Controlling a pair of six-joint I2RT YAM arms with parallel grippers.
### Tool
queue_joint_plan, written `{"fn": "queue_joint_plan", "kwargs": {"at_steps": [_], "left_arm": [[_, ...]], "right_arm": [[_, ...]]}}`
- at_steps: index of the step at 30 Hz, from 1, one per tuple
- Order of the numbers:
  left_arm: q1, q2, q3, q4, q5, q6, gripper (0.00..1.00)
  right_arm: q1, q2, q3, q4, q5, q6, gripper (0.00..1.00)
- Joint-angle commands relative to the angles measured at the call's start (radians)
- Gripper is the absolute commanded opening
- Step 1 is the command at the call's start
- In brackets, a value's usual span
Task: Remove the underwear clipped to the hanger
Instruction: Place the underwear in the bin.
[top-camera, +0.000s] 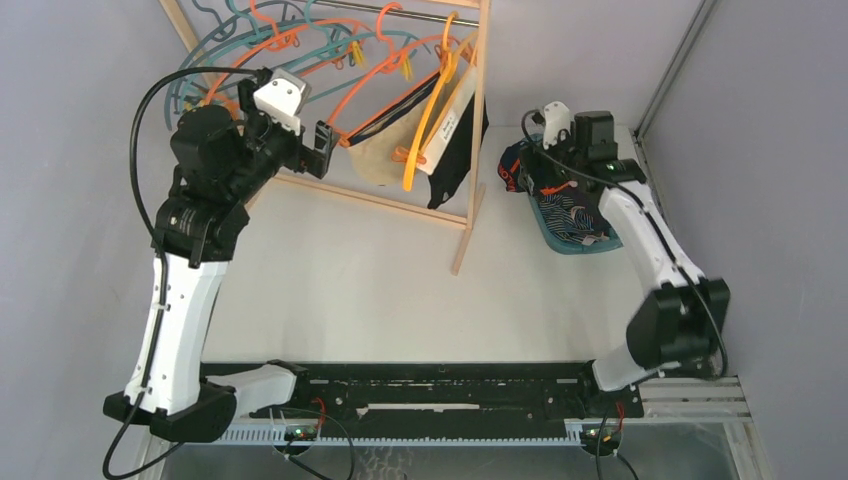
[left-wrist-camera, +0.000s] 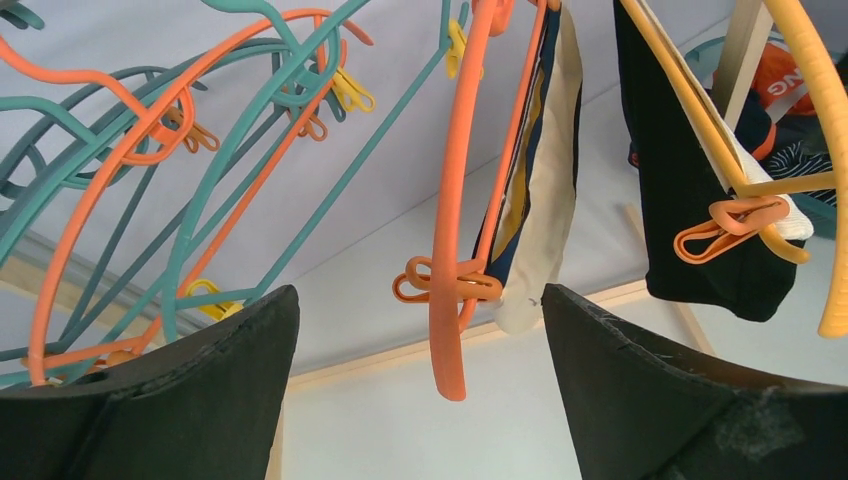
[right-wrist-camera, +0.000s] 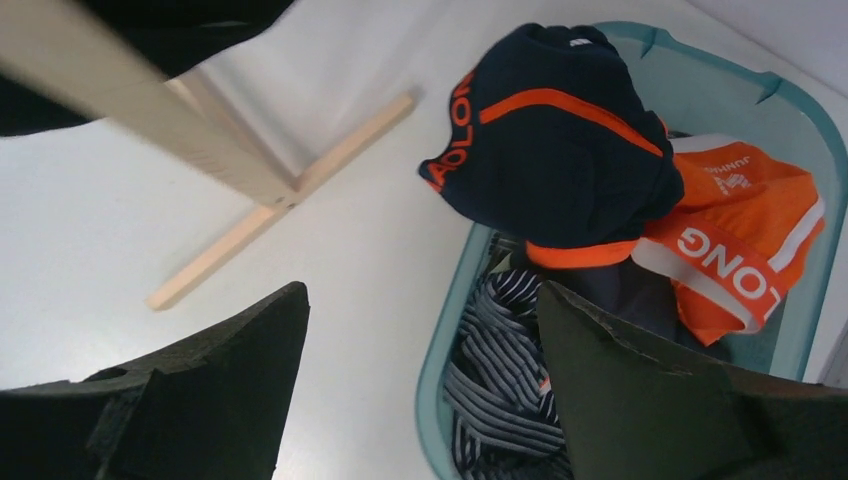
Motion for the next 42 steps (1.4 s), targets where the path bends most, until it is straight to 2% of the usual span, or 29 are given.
{"fn": "queue_joint_plan", "kwargs": {"at_steps": [1, 6, 10, 14, 19, 21, 22, 24, 29, 32, 36, 40, 42], "left_arm": [[0.007, -0.040, 0.010, 0.055, 0.025, -0.020, 0.94], [0.006, -0.048, 0.007, 0.055, 0.028, -0.018, 0.95], [0.006, -0.064, -0.020, 0.069, 0.039, -0.011, 0.96], [0.006, -0.067, -0.033, 0.072, 0.043, -0.006, 0.97], [0.007, -0.061, -0.040, 0.076, 0.035, 0.000, 0.98], [0.006, -0.059, -0.043, 0.078, 0.026, -0.001, 0.98], [0.007, -0.059, -0.047, 0.080, 0.021, -0.003, 0.98], [0.006, -0.055, -0.049, 0.083, 0.014, -0.009, 0.99], [0.013, -0.020, -0.023, 0.054, -0.003, -0.033, 0.98], [0.024, 0.014, 0.007, 0.030, 0.027, -0.064, 0.97], [0.028, 0.065, 0.050, -0.001, 0.087, -0.105, 0.94], [0.028, 0.100, 0.069, 0.004, 0.121, -0.134, 0.89], [0.028, 0.121, 0.085, 0.007, 0.134, -0.149, 0.86]], "right_arm": [[-0.035, 0.193, 0.155, 0.047, 0.053, -0.030, 0.82], [-0.068, 0.431, 0.359, -0.038, 0.021, -0.005, 0.78], [-0.082, 0.574, 0.460, -0.065, 0.066, -0.005, 0.71], [-0.109, 0.640, 0.530, -0.107, 0.071, -0.001, 0.49], [-0.176, 0.637, 0.528, -0.116, 0.054, 0.005, 0.23], [-0.213, 0.626, 0.527, -0.121, 0.060, 0.006, 0.09], [-0.228, 0.618, 0.521, -0.123, 0.061, 0.007, 0.04], [-0.253, 0.595, 0.500, -0.117, 0.070, -0.001, 0.01], [-0.260, 0.548, 0.392, -0.073, 0.119, -0.041, 0.02], [-0.248, 0.550, 0.369, -0.076, 0.127, -0.050, 0.07], [-0.231, 0.525, 0.359, -0.091, 0.125, -0.055, 0.31], [-0.214, 0.433, 0.333, -0.097, 0.094, -0.045, 0.55], [-0.202, 0.379, 0.311, -0.099, 0.083, -0.045, 0.64]]}}
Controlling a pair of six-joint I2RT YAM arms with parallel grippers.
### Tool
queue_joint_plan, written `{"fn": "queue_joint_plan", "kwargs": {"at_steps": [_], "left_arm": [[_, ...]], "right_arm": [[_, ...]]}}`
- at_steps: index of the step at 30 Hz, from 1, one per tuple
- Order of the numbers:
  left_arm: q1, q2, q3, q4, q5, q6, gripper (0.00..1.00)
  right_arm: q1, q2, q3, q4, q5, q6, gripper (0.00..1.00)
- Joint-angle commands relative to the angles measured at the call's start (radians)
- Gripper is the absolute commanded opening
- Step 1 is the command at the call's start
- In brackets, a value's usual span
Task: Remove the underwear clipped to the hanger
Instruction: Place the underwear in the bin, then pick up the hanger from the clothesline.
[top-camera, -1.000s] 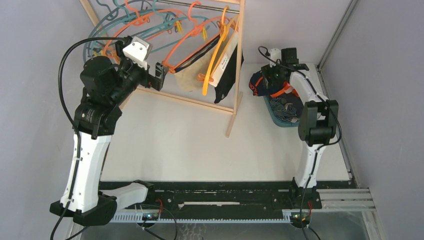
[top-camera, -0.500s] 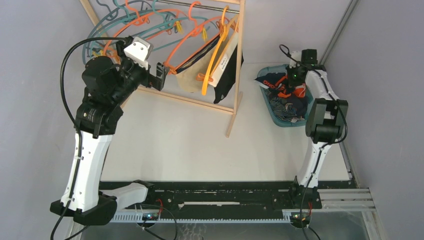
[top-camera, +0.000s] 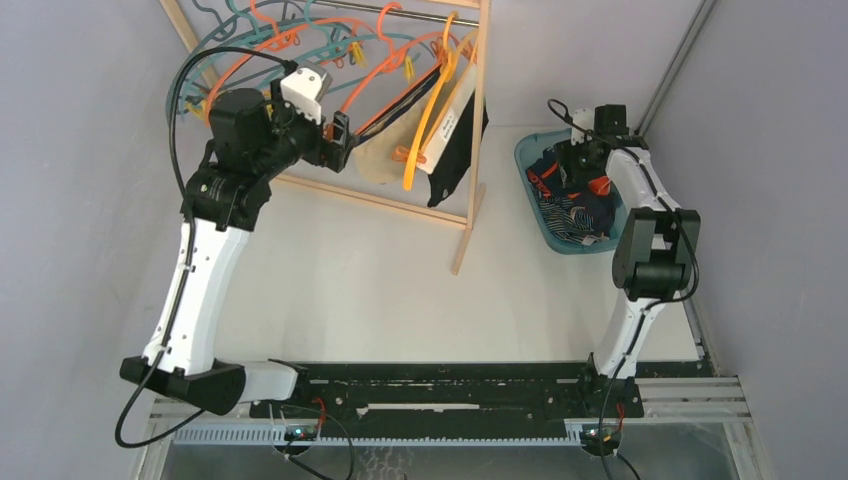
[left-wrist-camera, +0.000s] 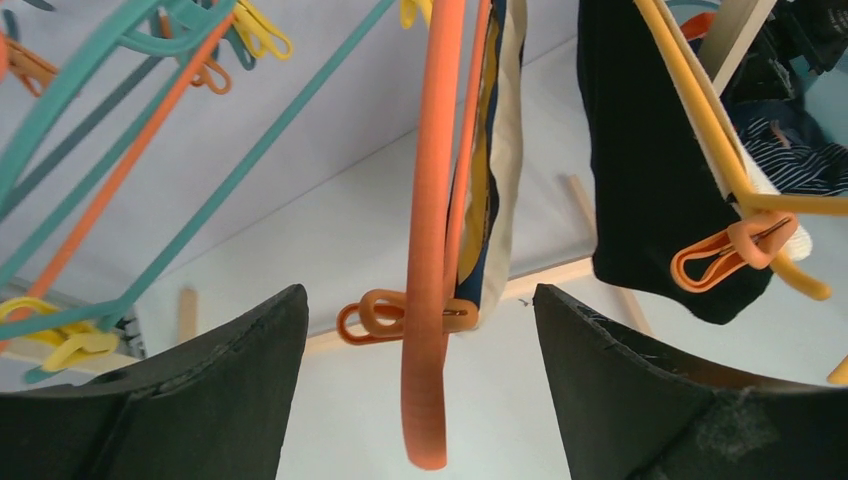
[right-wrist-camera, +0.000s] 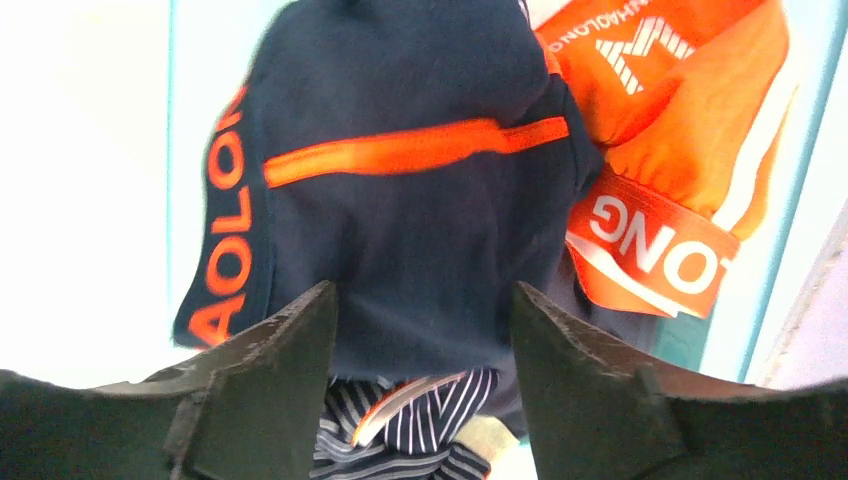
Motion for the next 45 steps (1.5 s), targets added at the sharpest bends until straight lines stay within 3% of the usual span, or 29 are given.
{"fn": "queue_joint_plan", "kwargs": {"at_steps": [1, 5, 20, 45], "left_arm": [[0.008, 0.026, 0.094, 0.017, 0.064, -0.067, 0.84], [0.009, 0.066, 0.122, 0.019, 0.075, -0.091, 0.75], [0.008, 0.106, 0.138, 0.070, 0.125, -0.128, 0.51], [0.007, 0.226, 0.275, 0.017, 0.187, -0.129, 0.00]], "right_arm": [[0.025, -0.189, -0.022, 0.011, -0.031, -0.001, 0.67], [0.057, -0.307, -0.095, 0.006, -0.061, 0.009, 0.71], [0.138, -0.652, -0.378, -0.009, -0.254, 0.112, 0.70], [0.107, -0.679, -0.453, 0.007, -0.322, 0.095, 0.67]]}}
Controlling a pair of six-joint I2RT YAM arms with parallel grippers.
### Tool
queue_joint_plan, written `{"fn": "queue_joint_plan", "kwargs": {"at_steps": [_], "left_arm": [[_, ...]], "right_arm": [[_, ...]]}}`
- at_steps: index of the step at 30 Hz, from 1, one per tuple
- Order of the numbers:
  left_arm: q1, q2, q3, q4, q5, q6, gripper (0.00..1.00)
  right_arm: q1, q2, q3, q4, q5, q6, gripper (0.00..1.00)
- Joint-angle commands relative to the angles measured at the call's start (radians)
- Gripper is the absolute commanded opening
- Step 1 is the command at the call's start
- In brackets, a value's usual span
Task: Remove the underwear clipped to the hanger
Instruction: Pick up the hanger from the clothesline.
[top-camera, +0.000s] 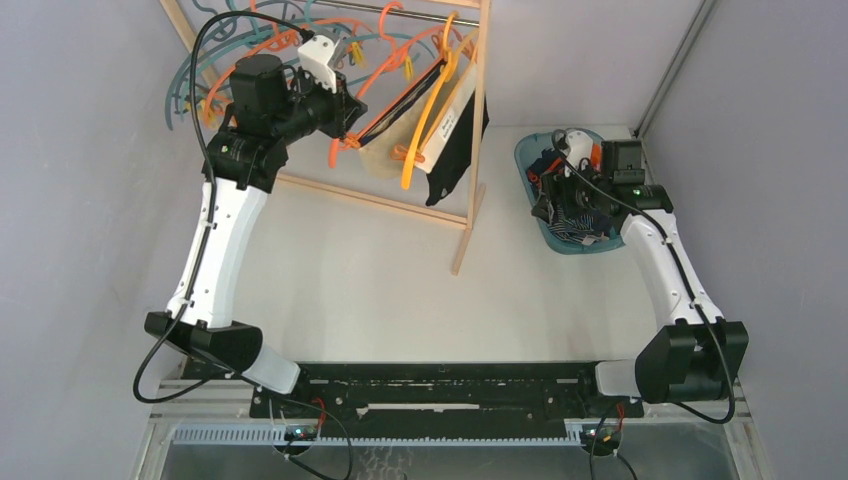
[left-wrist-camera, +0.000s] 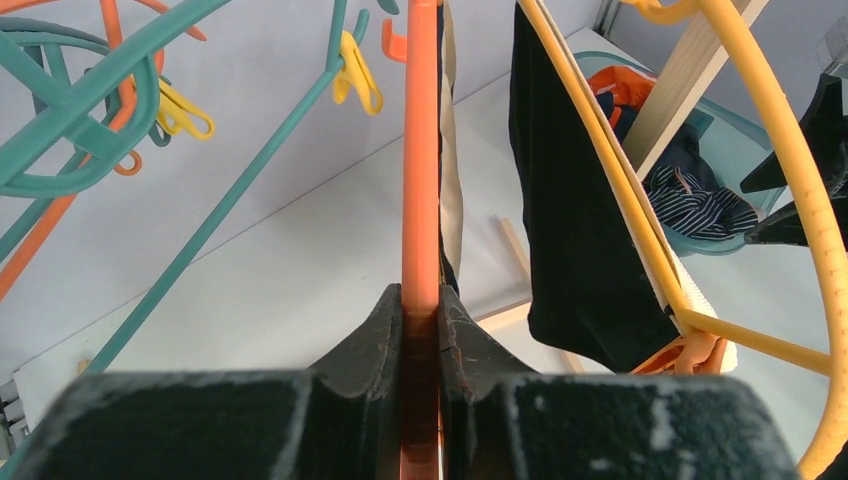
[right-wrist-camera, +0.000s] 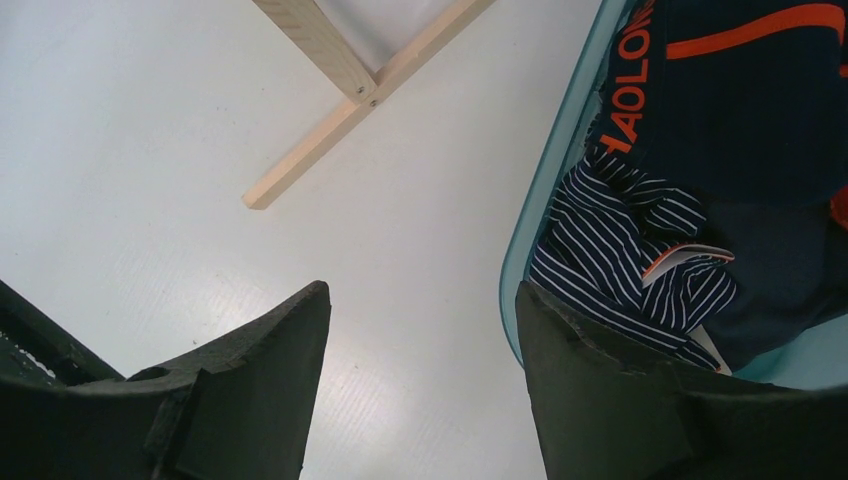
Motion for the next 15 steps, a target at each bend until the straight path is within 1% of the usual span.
{"fn": "queue_joint_plan", "kwargs": {"at_steps": [1, 5, 7, 11, 15], "left_arm": [[0.006, 0.000, 0.047, 0.036, 0.035, -0.021, 0.00], [0.006, -0.035, -0.014, 0.125, 0.043, -0.036, 0.00], [0.006, -0.075, -0.084, 0.199, 0.045, -0.033, 0.00], [0.006, -0.169, -0.257, 0.399, 0.034, -0.041, 0.00], [0.006, -0.188, -0.301, 0.444, 0.004, -0.061, 0.00]], "right_arm": [[-0.006, -0.027, -0.002, 0.038, -0.023, 0.003, 0.67], [-0.009, -0.023, -0.002, 0.035, -0.024, -0.001, 0.67], [-0.012, -0.021, -0.002, 0.034, -0.023, -0.002, 0.67], [-0.017, -0.015, -0.003, 0.033, -0.023, -0.004, 0.67], [-0.020, -0.007, -0.003, 0.032, -0.025, -0.007, 0.67]]}}
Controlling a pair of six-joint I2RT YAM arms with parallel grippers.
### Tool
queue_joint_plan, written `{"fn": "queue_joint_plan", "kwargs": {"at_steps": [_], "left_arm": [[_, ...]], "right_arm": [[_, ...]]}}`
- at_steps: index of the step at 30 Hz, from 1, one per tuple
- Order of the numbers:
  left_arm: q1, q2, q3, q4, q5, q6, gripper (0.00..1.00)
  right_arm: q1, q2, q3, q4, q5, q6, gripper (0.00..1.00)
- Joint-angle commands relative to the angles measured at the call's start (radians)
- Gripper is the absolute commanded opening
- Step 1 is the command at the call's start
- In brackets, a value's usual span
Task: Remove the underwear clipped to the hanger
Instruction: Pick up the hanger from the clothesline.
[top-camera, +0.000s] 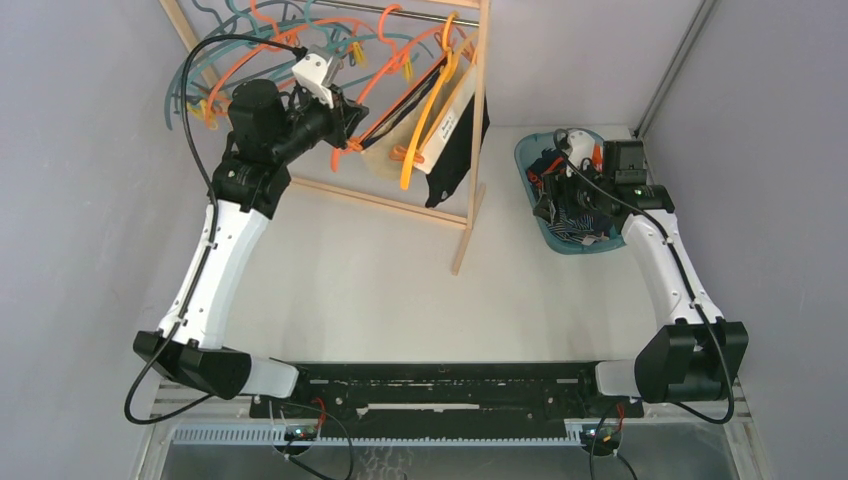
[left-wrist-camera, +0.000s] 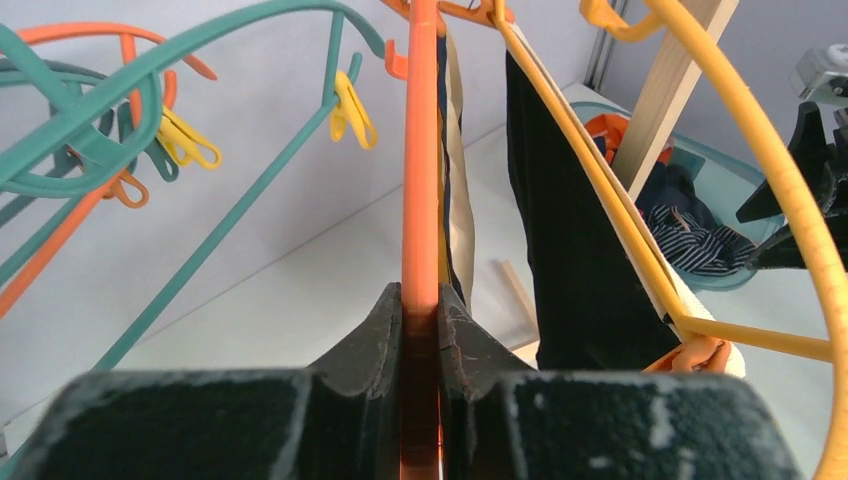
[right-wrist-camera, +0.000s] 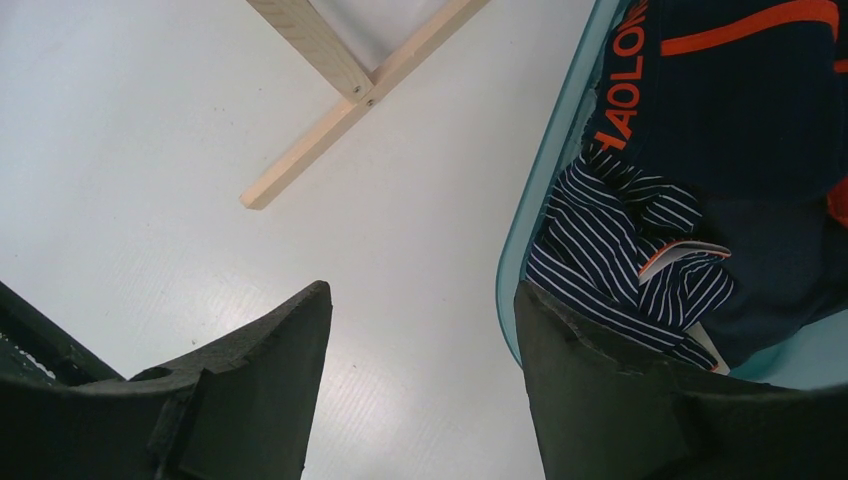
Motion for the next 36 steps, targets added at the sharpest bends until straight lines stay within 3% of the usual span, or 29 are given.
{"fn": "queue_joint_plan", "kwargs": {"at_steps": [1, 22, 36], "left_arm": [[0.005, -0.063, -0.043, 0.182, -0.018, -0.034, 0.00], [0.007, -0.081, -0.172, 0.461, -0.005, -0.117, 0.00], [0.016, -0.167, -0.397, 0.755, -0.009, -0.119, 0.00]], "right_arm": [[-0.008, -0.004, -0.001, 0.032, -0.018, -0.006, 0.67], [-0.027, 0.027, -0.005, 0.031, -0.011, -0.025, 0.66], [-0.016, 0.068, -0.005, 0.031, 0.010, -0.045, 0.66]]}}
